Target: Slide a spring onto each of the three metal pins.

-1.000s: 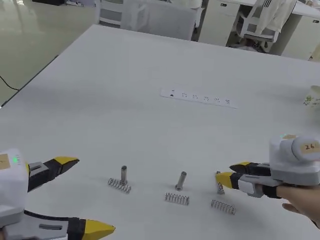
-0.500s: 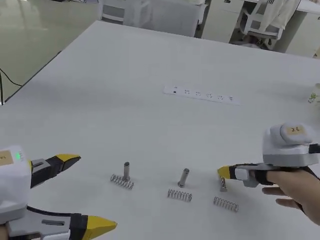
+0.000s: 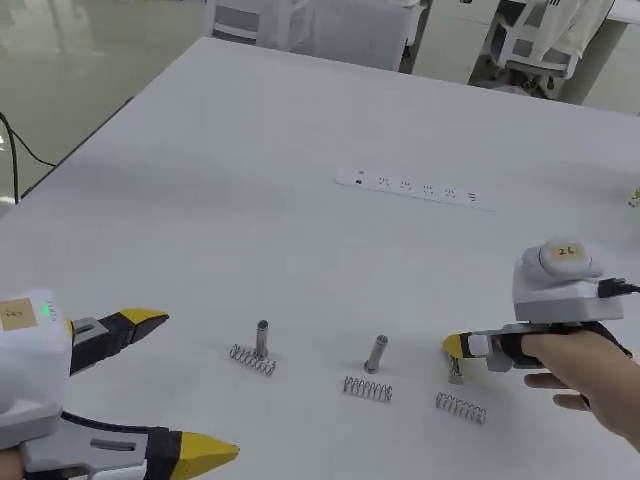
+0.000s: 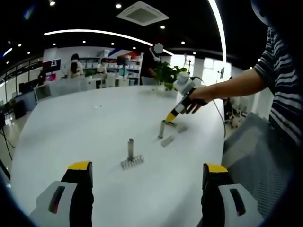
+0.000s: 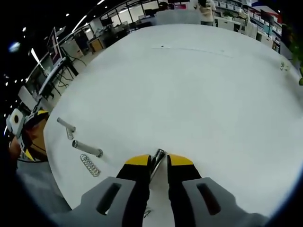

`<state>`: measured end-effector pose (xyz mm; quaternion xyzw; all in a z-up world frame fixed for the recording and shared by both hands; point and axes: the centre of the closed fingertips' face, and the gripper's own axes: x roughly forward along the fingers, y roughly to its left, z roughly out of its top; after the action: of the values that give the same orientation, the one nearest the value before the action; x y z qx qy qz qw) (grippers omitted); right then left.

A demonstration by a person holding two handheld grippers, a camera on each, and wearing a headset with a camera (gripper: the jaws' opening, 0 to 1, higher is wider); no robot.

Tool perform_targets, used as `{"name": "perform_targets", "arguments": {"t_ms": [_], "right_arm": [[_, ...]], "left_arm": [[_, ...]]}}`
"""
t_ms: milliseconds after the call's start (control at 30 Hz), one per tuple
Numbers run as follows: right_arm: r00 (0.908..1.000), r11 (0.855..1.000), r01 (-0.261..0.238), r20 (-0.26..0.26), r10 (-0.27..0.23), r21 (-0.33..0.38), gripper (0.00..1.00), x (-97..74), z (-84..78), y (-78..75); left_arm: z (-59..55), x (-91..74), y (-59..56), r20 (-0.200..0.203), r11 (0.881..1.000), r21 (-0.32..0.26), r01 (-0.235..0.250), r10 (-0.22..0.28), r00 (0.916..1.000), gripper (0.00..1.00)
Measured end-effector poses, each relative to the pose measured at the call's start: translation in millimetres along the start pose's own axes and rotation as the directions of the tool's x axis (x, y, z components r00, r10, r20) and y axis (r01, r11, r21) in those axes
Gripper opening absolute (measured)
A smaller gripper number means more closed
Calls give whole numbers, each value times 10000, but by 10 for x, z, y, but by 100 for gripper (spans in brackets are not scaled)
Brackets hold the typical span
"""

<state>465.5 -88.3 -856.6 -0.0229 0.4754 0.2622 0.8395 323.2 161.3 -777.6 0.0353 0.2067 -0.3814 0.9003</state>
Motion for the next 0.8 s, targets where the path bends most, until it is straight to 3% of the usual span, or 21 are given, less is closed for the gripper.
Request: {"name": "perform_targets", "arguments": {"t_ms": [433,600,667,800], "right_arm": [[9982,9981,465,-355,-479,-399,8,28,3,14],[9975,9951,446,-511,-493,-879,6,25,-27,39],[9968,9881,554,-499,-631,-1436,5,12,-22,11],[9971,9879,455,-529,-538,-1481,5,-5,-38,19]], "left_arm": [[-5,-9,20,9,10000,-33,-7,7,10000,93],[-4,11,3,-18,10000,-17,71,-71,10000,93],[6,20,-1,-17,9999,-6,101,-101,9999,93],[16,27,2,-25,9999,21,128,-128,9999,93]]}}
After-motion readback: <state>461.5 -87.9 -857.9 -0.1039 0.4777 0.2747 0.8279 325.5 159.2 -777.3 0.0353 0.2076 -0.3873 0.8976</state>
